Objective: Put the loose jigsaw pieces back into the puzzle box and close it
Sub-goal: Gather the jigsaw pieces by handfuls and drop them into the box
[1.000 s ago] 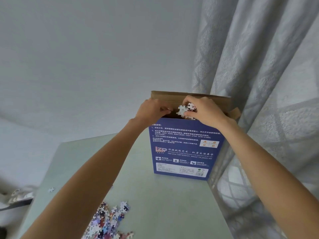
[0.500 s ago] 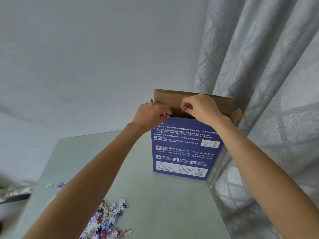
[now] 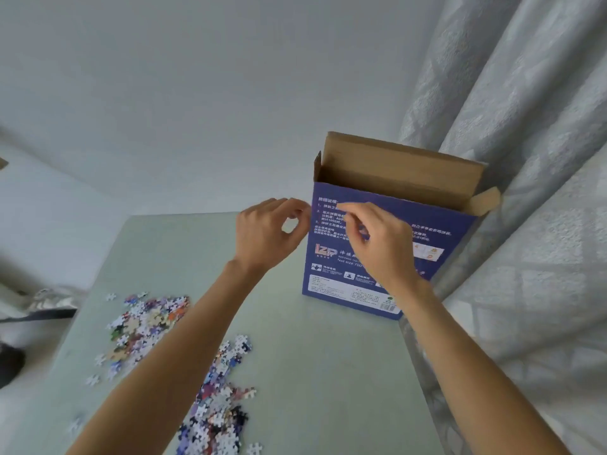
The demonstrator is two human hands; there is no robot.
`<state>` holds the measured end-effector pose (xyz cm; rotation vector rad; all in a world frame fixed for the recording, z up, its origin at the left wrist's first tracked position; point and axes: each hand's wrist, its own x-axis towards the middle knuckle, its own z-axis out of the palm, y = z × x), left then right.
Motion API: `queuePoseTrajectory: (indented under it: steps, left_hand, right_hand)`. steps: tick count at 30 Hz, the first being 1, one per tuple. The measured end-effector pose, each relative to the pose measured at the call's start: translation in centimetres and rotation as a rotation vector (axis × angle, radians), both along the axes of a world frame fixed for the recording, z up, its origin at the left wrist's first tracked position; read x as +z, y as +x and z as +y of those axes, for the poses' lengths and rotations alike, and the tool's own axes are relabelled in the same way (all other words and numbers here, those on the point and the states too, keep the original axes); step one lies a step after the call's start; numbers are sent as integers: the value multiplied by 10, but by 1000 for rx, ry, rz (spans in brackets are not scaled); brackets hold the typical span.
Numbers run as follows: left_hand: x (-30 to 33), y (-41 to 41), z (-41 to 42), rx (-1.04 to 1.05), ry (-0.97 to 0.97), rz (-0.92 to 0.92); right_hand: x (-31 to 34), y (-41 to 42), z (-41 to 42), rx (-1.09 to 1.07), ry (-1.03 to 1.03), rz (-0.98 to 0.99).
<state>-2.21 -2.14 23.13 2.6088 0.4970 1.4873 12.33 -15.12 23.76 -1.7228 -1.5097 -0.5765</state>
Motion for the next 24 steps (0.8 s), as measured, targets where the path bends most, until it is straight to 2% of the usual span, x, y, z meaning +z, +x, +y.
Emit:
queuePoseTrajectory:
  steps: [2, 5, 10, 12, 14, 16, 19, 24]
  left_hand:
    - [-26, -38, -4, 66, -67, -52]
    - [-73, -101, -5, 216, -260, -1]
    - [-152, -202, -3, 460, -722, 349]
    - [-184, -237, -1, 559, -899, 526]
    - [-208, -264, -3, 712, -1026, 651]
    - [-228, -293, -4, 868, -1113, 709]
    - [-250, -326, -5, 1003, -1193, 700]
    - [-267, -352, -5, 1085, -1257, 628]
  right_hand:
    - [-36, -28, 2, 59, -46, 17]
    - [-89, -71, 11, 174, -226, 81]
    - [-174, -129, 38, 252, -810, 277]
    - [-202, -148, 50, 219, -1038, 368]
    - [-224, -163, 56, 115, -1164, 473]
    - [-241, -182, 62, 36, -1217, 545]
    - [-255, -211, 71, 10, -1211, 583]
    - [-267, -257, 103, 118, -1151, 591]
